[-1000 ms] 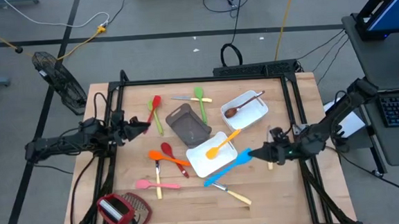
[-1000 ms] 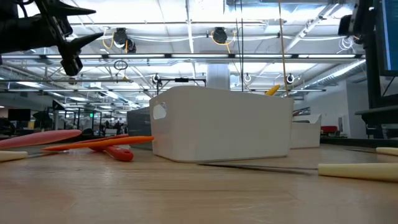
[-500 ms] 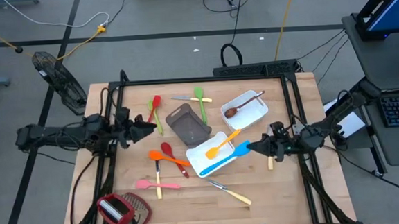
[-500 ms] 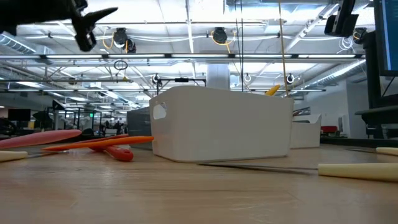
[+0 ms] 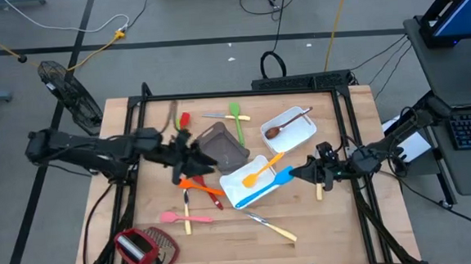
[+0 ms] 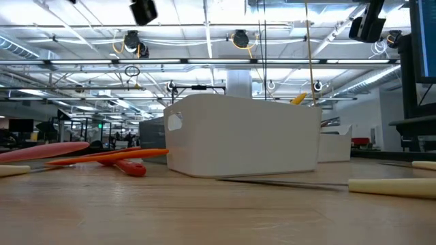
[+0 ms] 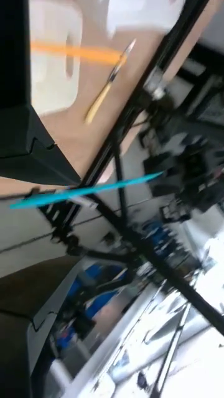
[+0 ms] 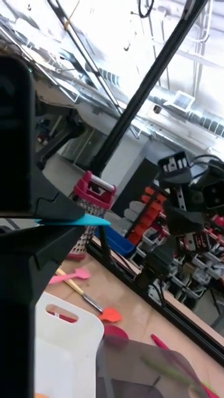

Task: Pick & Place Kitchen Items
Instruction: Put the blue spatula into the bottom white bin

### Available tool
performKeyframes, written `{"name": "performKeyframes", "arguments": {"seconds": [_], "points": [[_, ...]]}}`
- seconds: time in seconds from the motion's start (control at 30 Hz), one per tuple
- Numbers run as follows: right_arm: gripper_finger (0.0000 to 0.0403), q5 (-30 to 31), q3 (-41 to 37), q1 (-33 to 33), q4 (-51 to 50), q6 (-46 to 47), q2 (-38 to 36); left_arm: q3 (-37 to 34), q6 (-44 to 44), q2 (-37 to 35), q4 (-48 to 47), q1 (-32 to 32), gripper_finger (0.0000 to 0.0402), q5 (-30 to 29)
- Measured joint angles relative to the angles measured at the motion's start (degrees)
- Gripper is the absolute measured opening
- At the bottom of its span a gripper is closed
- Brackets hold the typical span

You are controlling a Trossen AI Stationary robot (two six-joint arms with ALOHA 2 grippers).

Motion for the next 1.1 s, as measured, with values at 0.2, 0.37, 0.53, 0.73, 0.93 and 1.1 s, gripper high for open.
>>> {"name": "performKeyframes", "arguments": {"seconds": [0.2, 0.37, 0.53, 0.73, 0.93, 1.1], "points": [[0.0000, -0.8, 0.0, -0.1, 0.0, 0.0, 0.0, 10.1, -0.7, 11.6, -6.1, -0.8, 0.0202, 5.5], [0.0000, -1.5, 0.0, 0.0, 0.9, 0.0, 0.0, 17.1, -0.4, 19.3, -9.1, -0.8, 0.0202, 8.9], [0.0000, -1.7, 0.0, 0.0, 2.1, -0.2, 0.0, 22.2, -0.3, 25.3, -9.1, -0.7, 0.0202, 12.1], [0.0000, -2.9, 0.0, -0.2, 3.0, -0.9, 0.0, 26.3, -0.9, 30.8, -9.3, -0.8, 0.0202, 15.3], [0.0000, -4.3, 0.0, -0.9, 3.1, -1.0, 0.0, 27.9, -2.3, 34.0, -8.7, -1.3, 0.0202, 16.7], [0.0000, -4.5, 0.0, -1.2, 3.0, -1.3, 0.0, 27.9, -3.3, 34.8, -9.0, -1.7, 0.0202, 16.8]]}}
